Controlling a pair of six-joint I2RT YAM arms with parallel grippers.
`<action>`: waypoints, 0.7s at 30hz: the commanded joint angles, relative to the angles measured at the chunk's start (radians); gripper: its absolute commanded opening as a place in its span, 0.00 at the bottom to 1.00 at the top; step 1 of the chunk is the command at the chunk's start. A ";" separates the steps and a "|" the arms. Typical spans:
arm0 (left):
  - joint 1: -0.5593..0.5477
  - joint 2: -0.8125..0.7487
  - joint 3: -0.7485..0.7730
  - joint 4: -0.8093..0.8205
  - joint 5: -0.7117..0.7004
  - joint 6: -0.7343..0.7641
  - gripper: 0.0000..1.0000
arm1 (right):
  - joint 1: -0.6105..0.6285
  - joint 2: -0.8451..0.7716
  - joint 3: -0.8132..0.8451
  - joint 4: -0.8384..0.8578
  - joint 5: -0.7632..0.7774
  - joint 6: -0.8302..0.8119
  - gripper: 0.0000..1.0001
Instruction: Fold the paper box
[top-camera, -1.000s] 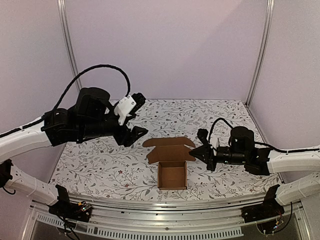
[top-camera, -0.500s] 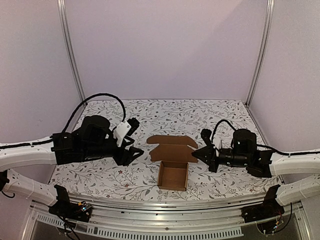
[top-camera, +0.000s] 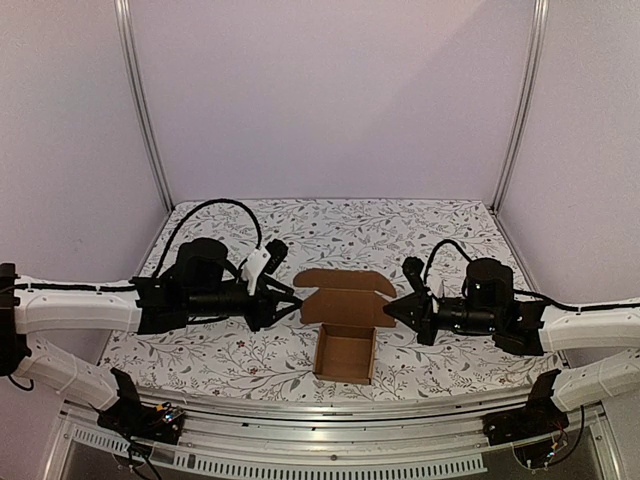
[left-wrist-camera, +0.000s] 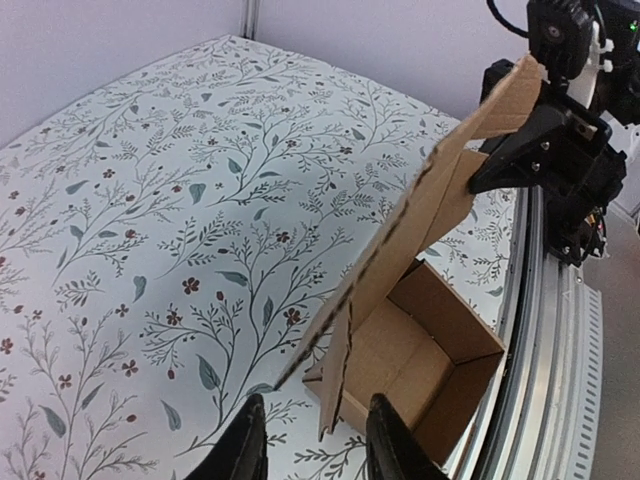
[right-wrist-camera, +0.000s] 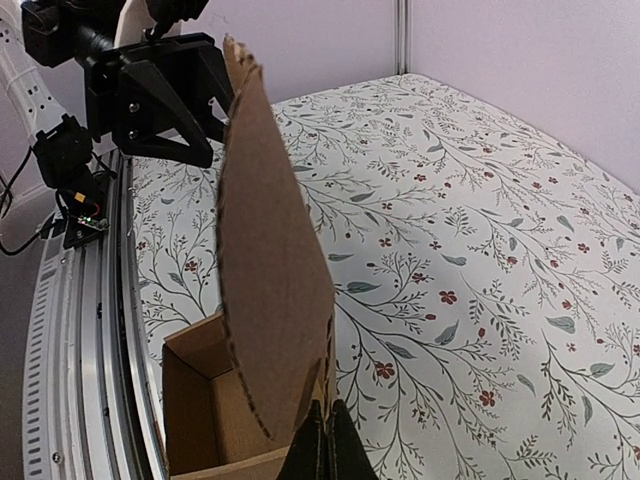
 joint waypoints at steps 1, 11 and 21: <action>0.026 0.047 0.000 0.076 0.107 -0.005 0.31 | -0.006 -0.010 -0.016 0.007 -0.013 0.016 0.00; 0.031 0.095 0.001 0.087 0.142 -0.002 0.23 | -0.006 -0.014 -0.012 0.007 -0.014 0.016 0.00; 0.031 0.133 0.024 0.101 0.171 -0.004 0.02 | -0.006 -0.008 -0.007 0.009 -0.018 0.020 0.00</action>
